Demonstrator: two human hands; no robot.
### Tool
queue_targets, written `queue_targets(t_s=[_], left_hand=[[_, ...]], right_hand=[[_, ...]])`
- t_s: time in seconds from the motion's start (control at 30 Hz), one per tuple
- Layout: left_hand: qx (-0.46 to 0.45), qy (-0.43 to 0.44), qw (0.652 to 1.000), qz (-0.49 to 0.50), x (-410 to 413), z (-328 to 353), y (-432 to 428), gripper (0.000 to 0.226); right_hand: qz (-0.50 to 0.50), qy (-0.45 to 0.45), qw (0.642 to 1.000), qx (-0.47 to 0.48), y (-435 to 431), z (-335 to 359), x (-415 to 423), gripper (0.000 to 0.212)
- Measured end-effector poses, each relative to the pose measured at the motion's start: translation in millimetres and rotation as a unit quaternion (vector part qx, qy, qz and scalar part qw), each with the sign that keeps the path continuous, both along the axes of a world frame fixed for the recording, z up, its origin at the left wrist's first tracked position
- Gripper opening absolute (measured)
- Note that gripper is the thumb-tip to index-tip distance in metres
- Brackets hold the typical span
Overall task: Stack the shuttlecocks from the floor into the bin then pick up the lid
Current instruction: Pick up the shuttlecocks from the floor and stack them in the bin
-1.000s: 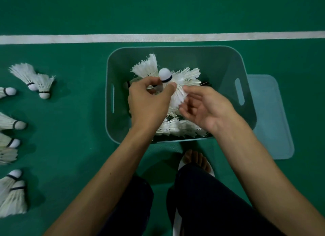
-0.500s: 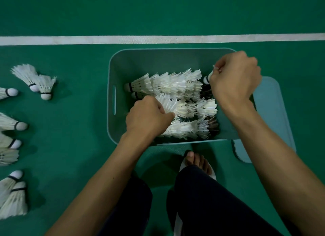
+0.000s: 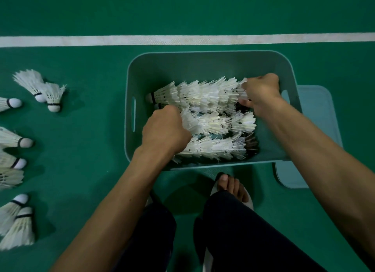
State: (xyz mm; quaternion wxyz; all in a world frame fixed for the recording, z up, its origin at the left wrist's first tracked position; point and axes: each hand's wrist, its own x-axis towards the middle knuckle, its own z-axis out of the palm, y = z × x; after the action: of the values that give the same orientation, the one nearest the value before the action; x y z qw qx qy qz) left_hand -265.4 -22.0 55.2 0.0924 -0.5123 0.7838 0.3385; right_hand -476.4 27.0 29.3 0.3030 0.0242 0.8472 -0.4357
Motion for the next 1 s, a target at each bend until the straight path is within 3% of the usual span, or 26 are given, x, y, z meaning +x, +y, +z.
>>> queue_targets(t_s=[0.13, 0.23, 0.3, 0.37, 0.43, 0.5, 0.67, 0.8, 0.9, 1.0], left_hand=[[0.001, 0.017, 1.000, -0.001, 2.0, -1.1, -0.1, 0.043], [-0.024, 0.035, 0.999, -0.012, 3.8, 0.8, -0.8, 0.037], [-0.057, 0.031, 0.998, -0.025, 4.4, 2.5, -1.2, 0.033], [-0.088, 0.019, 0.996, -0.030, 4.5, 3.9, -0.9, 0.035], [-0.107, 0.008, 0.994, -0.033, 3.9, 4.9, 0.0, 0.036], [-0.117, 0.007, 0.993, -0.033, 4.4, 4.2, -0.1, 0.034], [-0.124, 0.018, 0.992, -0.023, 14.1, 0.6, -7.0, 0.028], [-0.150, -0.009, 0.987, -0.058, 13.9, 4.8, 5.7, 0.049], [-0.124, -0.052, 0.988, -0.077, 12.4, 6.9, 16.1, 0.060], [-0.055, -0.077, 0.993, -0.076, 15.1, -0.1, 14.5, 0.060]], right_hand=[[0.115, 0.156, 0.977, 0.086, 10.3, 6.9, 7.9, 0.016], [0.199, 0.311, 0.918, 0.145, 26.4, 27.0, 30.6, 0.026], [0.203, 0.369, 0.898, 0.124, 36.3, 43.2, 49.4, 0.032], [0.240, 0.296, 0.923, 0.060, 37.3, 51.6, 67.7, 0.026], [0.294, 0.097, 0.951, 0.026, 29.4, 47.9, 86.9, 0.030], [0.323, -0.012, 0.945, 0.044, 15.2, 34.6, 100.0, 0.038], [0.290, -0.087, 0.951, 0.059, -21.0, 3.3, 107.0, 0.022], [0.279, -0.066, 0.955, 0.071, -37.2, -9.2, 109.7, 0.007], [0.281, -0.053, 0.954, 0.088, -40.8, -13.1, 113.7, 0.028], [0.294, -0.041, 0.950, 0.097, -42.8, -18.1, 114.5, 0.018]])
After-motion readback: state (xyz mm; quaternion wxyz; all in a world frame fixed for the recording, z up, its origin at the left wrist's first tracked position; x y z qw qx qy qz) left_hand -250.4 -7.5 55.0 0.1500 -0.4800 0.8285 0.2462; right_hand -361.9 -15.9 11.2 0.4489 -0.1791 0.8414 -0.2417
